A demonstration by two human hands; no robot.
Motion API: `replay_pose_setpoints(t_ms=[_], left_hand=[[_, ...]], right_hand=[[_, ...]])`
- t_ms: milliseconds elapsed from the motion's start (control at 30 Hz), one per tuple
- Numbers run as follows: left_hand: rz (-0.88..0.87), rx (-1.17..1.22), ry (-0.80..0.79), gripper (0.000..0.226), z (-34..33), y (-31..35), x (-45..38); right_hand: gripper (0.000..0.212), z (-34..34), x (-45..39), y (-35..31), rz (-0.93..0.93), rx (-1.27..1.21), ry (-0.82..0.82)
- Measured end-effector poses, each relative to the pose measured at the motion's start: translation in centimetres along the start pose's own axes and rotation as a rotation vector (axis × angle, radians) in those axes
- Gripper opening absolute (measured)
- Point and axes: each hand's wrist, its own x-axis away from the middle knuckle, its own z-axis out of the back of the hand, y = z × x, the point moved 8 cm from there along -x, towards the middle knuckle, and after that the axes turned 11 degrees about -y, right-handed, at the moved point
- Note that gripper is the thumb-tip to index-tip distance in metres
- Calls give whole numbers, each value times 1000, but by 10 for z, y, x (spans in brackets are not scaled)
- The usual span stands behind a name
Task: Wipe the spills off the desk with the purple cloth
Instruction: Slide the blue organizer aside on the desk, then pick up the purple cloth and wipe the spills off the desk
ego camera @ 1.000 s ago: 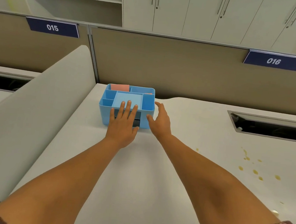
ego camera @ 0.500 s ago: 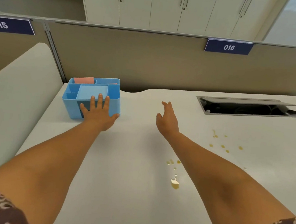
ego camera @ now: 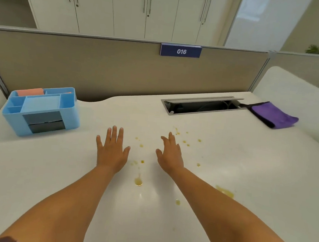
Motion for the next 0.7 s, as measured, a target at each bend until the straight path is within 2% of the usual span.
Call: replay_pose_setpoints(t_ms=[267, 700], left_hand=[[-65, 63, -71, 63, -35, 128, 49], [-110, 113, -130, 63, -77, 382, 121]], right_hand=[[54, 40, 60, 102, -29, 140, 7], [54, 126, 160, 305, -74, 113, -13]])
